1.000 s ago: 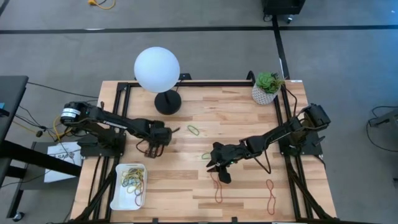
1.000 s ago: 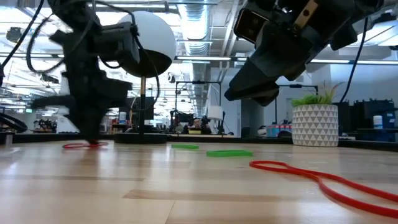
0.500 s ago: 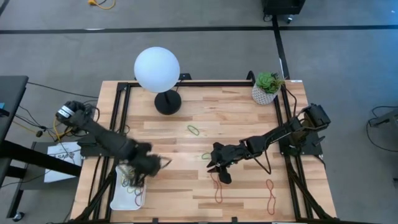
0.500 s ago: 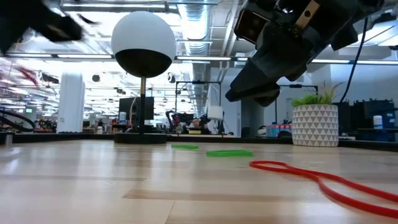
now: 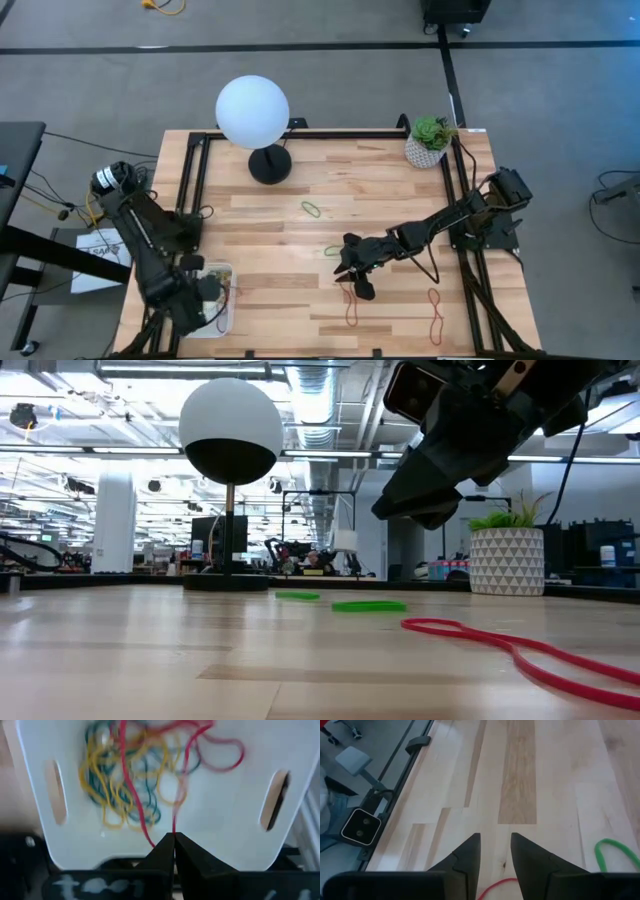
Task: Pick and place items into bin
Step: Put the top red rubber band into the white bin
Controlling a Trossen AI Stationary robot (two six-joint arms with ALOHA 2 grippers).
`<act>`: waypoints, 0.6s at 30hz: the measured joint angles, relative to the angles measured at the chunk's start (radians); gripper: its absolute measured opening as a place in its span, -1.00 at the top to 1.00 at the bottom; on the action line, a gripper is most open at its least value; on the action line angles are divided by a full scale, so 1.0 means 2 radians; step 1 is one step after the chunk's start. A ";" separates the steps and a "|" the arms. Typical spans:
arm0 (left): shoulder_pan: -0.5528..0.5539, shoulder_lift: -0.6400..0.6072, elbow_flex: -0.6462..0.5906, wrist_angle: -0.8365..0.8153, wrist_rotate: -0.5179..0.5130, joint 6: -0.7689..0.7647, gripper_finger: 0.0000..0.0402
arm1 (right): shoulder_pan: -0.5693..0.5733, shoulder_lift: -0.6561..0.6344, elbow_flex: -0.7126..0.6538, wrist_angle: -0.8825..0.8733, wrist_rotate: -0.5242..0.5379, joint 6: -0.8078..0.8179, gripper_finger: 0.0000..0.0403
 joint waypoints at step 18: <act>-0.040 0.000 -0.010 0.040 -0.018 -0.054 1.00 | 0.000 0.000 0.000 0.000 0.000 0.000 0.49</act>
